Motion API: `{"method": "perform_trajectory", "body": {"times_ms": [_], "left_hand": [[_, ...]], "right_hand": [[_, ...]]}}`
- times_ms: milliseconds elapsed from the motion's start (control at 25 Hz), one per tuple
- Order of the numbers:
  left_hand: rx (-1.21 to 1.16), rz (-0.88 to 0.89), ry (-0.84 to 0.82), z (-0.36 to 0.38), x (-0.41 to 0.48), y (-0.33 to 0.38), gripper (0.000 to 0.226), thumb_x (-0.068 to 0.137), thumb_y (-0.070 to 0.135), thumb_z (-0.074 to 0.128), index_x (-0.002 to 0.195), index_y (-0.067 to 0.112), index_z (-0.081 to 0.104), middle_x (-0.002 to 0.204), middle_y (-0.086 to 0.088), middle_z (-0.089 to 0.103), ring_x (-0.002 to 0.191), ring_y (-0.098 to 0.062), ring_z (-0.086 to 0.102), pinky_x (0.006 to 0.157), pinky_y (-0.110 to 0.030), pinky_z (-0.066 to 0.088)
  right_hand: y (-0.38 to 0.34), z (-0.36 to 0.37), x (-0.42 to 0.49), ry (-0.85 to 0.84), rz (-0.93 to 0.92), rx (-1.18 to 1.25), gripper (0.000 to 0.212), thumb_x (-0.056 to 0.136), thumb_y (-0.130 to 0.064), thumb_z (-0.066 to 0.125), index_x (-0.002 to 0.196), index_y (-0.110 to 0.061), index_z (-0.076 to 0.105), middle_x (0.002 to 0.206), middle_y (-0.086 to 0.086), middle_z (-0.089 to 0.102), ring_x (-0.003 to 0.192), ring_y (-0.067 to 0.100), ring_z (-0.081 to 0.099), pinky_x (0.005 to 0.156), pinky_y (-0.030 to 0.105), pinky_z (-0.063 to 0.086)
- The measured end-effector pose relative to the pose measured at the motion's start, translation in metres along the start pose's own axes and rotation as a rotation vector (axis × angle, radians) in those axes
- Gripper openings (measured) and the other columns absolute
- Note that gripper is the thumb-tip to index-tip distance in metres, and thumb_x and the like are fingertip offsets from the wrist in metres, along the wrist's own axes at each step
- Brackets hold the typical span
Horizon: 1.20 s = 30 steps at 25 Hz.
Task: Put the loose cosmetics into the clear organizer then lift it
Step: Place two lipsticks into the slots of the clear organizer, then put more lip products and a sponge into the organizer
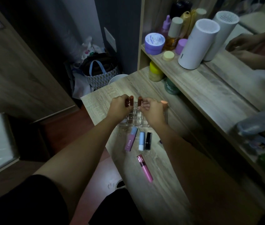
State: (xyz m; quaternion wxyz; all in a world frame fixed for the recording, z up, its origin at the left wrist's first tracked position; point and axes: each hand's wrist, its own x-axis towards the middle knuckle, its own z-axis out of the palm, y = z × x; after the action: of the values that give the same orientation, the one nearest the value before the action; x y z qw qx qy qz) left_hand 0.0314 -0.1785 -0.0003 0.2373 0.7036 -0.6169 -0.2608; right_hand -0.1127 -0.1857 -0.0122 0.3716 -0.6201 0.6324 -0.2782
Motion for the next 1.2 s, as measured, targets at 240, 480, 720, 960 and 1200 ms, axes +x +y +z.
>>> {"method": "perform_trajectory", "body": {"times_ms": [240, 480, 720, 960, 1200], "left_hand": [[-0.112, -0.095, 0.065, -0.015, -0.024, 0.010, 0.041, 0.077, 0.010, 0.074, 0.114, -0.001, 0.059, 0.102, -0.018, 0.068, 0.090, -0.024, 0.064, 0.084, -0.030, 0.052], [-0.118, -0.183, 0.102, 0.001, -0.087, 0.016, 0.025, 0.080, 0.011, 0.070, 0.100, -0.003, 0.065, 0.095, -0.021, 0.071, 0.086, -0.026, 0.064, 0.075, -0.024, 0.044], [-0.190, -0.177, -0.097, 0.046, -0.161, 0.010, 0.020, 0.079, 0.012, 0.072, 0.096, 0.003, 0.068, 0.096, -0.016, 0.073, 0.087, -0.024, 0.067, 0.078, -0.024, 0.046], [0.071, -0.206, 0.126, 0.061, -0.170, -0.009, 0.034, 0.084, 0.014, 0.063, 0.117, 0.005, 0.059, 0.116, -0.023, 0.058, 0.103, -0.039, 0.054, 0.089, -0.040, 0.043], [0.100, -0.162, 0.073, 0.064, -0.140, -0.012, 0.025, 0.086, 0.019, 0.062, 0.105, 0.002, 0.060, 0.099, -0.023, 0.067, 0.091, -0.037, 0.061, 0.077, -0.040, 0.046]], "right_hand": [[-0.007, -0.029, -0.020, 0.051, -0.086, 0.002, 0.036, 0.082, -0.009, 0.071, 0.117, -0.007, 0.062, 0.109, 0.010, 0.069, 0.093, 0.014, 0.064, 0.088, 0.023, 0.053], [0.020, -0.060, -0.066, 0.092, -0.066, -0.023, 0.025, 0.085, -0.005, 0.065, 0.110, -0.002, 0.065, 0.107, 0.016, 0.070, 0.090, 0.021, 0.067, 0.081, 0.029, 0.056], [0.076, -0.084, -0.098, 0.116, 0.035, -0.292, 0.026, 0.090, -0.001, 0.054, 0.113, -0.004, 0.067, 0.114, 0.017, 0.068, 0.101, 0.029, 0.065, 0.088, 0.029, 0.048], [0.098, -0.097, -0.089, -0.081, -0.012, -0.517, 0.030, 0.088, -0.001, 0.055, 0.115, -0.006, 0.067, 0.119, 0.018, 0.065, 0.108, 0.030, 0.061, 0.095, 0.034, 0.048], [0.104, -0.091, -0.078, -0.156, -0.002, -0.558, 0.024, 0.087, -0.006, 0.060, 0.110, -0.008, 0.067, 0.110, 0.018, 0.066, 0.100, 0.031, 0.063, 0.088, 0.036, 0.051]]}}
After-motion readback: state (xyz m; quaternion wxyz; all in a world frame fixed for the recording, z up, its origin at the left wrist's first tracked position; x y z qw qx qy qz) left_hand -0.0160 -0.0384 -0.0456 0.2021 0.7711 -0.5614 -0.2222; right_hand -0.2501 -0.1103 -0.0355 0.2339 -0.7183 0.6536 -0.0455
